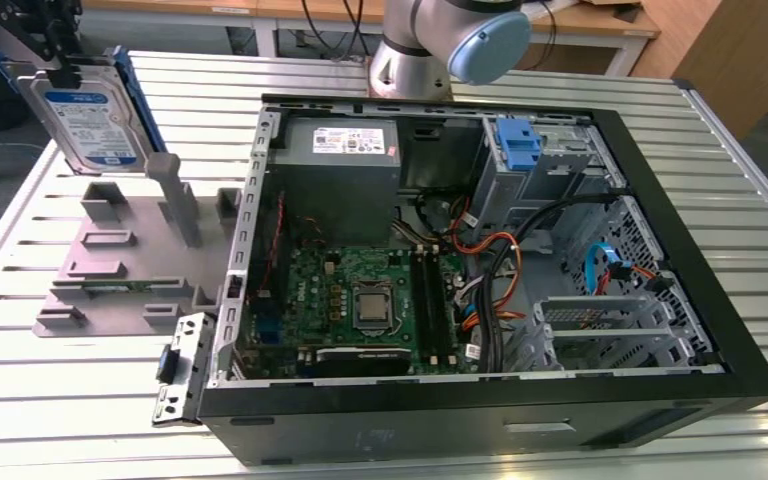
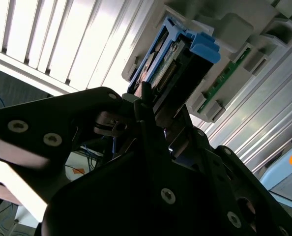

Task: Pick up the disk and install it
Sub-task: 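Pick up the disk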

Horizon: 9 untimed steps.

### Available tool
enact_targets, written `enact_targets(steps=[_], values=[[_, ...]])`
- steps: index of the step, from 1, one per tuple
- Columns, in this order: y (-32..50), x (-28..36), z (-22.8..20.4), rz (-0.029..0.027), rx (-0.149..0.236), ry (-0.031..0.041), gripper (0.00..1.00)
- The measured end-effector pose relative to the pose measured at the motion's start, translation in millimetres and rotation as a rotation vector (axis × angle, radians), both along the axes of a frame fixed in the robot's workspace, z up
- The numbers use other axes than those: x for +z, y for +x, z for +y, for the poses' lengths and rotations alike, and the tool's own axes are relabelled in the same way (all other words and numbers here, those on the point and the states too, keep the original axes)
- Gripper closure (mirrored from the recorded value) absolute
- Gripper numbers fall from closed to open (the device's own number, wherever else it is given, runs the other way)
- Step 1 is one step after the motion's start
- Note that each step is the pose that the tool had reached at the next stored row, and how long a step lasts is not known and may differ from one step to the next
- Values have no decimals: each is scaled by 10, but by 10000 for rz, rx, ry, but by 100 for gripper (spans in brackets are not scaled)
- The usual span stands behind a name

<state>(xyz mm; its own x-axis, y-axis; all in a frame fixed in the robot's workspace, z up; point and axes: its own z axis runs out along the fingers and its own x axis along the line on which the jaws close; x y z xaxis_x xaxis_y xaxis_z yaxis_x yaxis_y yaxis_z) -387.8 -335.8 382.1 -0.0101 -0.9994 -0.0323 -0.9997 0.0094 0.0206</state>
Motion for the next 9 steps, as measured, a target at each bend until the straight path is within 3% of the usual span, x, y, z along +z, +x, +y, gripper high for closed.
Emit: enact_targets(steps=[9], values=[[0,32,0,0,0,0,65]])
